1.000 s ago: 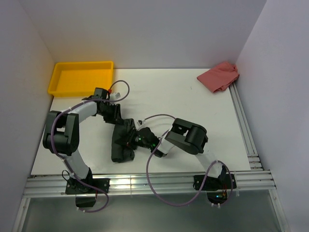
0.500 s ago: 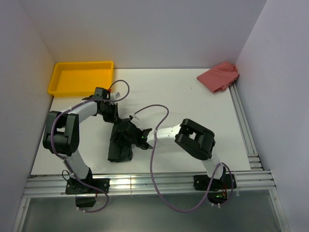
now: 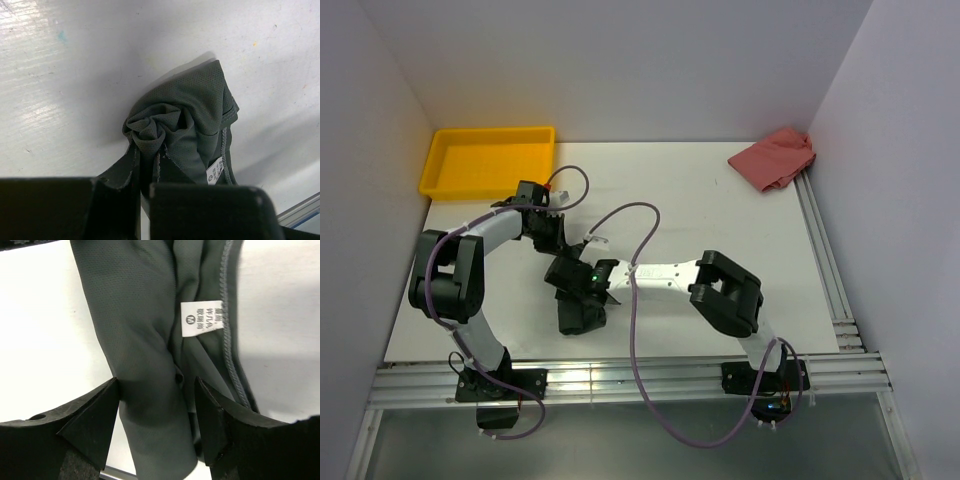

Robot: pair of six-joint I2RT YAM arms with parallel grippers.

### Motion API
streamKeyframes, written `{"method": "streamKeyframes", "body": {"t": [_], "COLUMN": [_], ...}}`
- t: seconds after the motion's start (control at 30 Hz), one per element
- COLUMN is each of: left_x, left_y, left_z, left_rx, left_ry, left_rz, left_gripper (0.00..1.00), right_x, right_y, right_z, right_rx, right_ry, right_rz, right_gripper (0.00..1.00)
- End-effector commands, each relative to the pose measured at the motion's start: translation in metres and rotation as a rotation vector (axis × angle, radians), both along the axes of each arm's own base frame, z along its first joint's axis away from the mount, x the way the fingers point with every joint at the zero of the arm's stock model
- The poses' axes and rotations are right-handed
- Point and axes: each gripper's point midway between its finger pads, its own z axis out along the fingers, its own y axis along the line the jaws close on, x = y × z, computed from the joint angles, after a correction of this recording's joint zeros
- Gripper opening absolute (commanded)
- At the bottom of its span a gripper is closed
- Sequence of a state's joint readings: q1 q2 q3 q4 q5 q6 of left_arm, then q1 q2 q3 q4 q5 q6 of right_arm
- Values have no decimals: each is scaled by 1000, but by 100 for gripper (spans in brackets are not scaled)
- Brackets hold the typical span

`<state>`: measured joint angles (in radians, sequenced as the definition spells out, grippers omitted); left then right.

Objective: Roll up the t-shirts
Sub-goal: Roll the tshirt

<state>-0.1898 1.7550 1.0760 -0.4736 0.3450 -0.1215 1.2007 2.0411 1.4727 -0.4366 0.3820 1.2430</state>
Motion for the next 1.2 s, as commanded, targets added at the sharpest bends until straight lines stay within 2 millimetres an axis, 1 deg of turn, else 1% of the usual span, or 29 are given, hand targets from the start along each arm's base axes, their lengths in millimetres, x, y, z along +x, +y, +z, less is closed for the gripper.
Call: {"method": "streamKeyframes", "body": {"t": [0.0,0.03,0.07,0.1,0.13,0.17,0.2,0.23,0.27,0.3,0.33,0.37,0.43,0.47,0.53,0.63,0.67,0.73,0.77,0.83,0.97,1.07,1.1,1.13,1.17], "left_x": [11,12,12,12,11,11,11,12,11,11,11,11,11,11,11,11,11,11,11,11,11,11,11,11,11], "left_y": [3,3,3,3,3,3,2,2,2,2,2,2,2,2,1,0,0,0,0,0,0,0,0,0,0], "left_z": [15,15,15,15,14,14,14,14,14,14,14,13,14,14,13,13,13,13,13,13,12,14,14,14,15], "left_rx": [19,20,20,20,22,22,21,21,20,22,22,22,21,21,17,18,17,18,18,18,19,19,17,17,14], "left_ry": [-61,-61,-63,-61,-58,-59,-58,-60,-58,-58,-59,-55,-57,-55,-55,-52,-51,-52,-54,-52,-51,-55,-54,-56,-56], "left_rz": [6,6,6,8,8,7,5,7,6,7,5,5,5,5,1,-2,-1,0,-2,-2,-2,-4,-4,-4,-8], "left_gripper": [0,0,0,0,0,0,0,0,0,0,0,0,0,0,0,0,0,0,0,0,1,6,8,12,14], "right_x": [1,0,4,2,0,3,0,-2,-1,-1,-6,-6,-10,-11,-14,-19,-22,-25,-27,-31,-38,-40,-41,-42,-43], "right_y": [-13,-15,-9,-6,-10,0,3,1,11,13,13,19,23,22,21,25,26,27,26,26,24,16,14,11,9], "right_z": [26,29,40,41,40,46,47,45,55,45,43,42,41,36,33,23,16,11,3,0,-14,-22,-24,-27,-30], "right_rx": [-81,-101,-94,-108,-147,-149,-164,-201,-185,-215,-236,-234,-248,-264,-284,-292,-304,-315,-333,-349,-381,-414,-423,-434,-443], "right_ry": [-66,-68,-93,-100,-100,-119,-124,-120,-131,-130,-125,-128,-125,-121,-117,-102,-94,-80,-73,-64,-45,-31,-25,-22,-17], "right_rz": [-6,-5,-8,1,5,4,13,22,25,31,43,43,51,52,56,75,85,91,96,103,118,114,113,115,115], "right_gripper": [67,67,67,67,67,67,67,67,67,67,66,66,66,66,66,66,66,66,66,66,66,64,62,59,53]}}
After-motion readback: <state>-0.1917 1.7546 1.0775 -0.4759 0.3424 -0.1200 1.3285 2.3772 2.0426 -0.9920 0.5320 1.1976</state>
